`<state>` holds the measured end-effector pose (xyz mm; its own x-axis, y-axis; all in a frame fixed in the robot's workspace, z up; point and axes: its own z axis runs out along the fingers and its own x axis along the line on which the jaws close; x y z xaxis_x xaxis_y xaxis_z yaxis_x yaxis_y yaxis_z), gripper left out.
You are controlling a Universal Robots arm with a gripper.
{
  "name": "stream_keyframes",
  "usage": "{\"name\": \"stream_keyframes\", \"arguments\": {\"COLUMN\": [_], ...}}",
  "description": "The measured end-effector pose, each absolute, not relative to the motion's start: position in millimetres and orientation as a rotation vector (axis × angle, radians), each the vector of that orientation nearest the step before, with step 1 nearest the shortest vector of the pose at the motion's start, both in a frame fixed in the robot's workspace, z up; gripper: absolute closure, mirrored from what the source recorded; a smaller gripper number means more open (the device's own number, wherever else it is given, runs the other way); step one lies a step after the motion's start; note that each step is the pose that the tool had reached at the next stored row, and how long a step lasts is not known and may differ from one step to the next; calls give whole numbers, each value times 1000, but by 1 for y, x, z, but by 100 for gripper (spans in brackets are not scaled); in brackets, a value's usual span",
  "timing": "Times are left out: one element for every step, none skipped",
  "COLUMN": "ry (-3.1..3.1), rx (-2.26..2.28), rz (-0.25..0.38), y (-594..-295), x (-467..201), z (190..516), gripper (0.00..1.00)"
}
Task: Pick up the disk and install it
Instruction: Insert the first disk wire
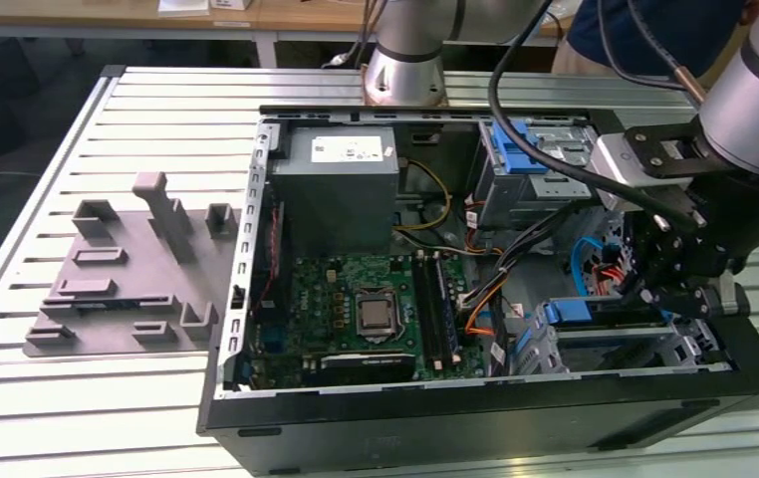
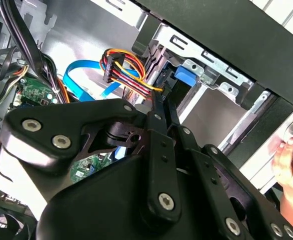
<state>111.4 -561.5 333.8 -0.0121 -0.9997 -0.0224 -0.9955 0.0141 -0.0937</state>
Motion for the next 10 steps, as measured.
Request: {"name": "stream_keyframes", "arguments": {"ry": [2177, 2178, 2178, 2178, 2178, 2177, 2177, 2177, 2176, 2174], "rx": [-2149, -2150, -2149, -2149, -2149, -2149, -2149, -2148, -2147, -2145], "rz": [-79, -80, -80, -80, -80, -79, -79, -77, -75, -71], "y": [-562, -562, -562, -562, -562, -562, -562, -562, -562, -562], "x": [111, 111, 111, 111, 111, 111, 111, 111, 111, 111], "z": [336, 338, 338, 338, 338, 339, 339, 338, 338, 338], "gripper": [84, 84, 84, 84, 84, 84, 84, 84, 84, 84]}}
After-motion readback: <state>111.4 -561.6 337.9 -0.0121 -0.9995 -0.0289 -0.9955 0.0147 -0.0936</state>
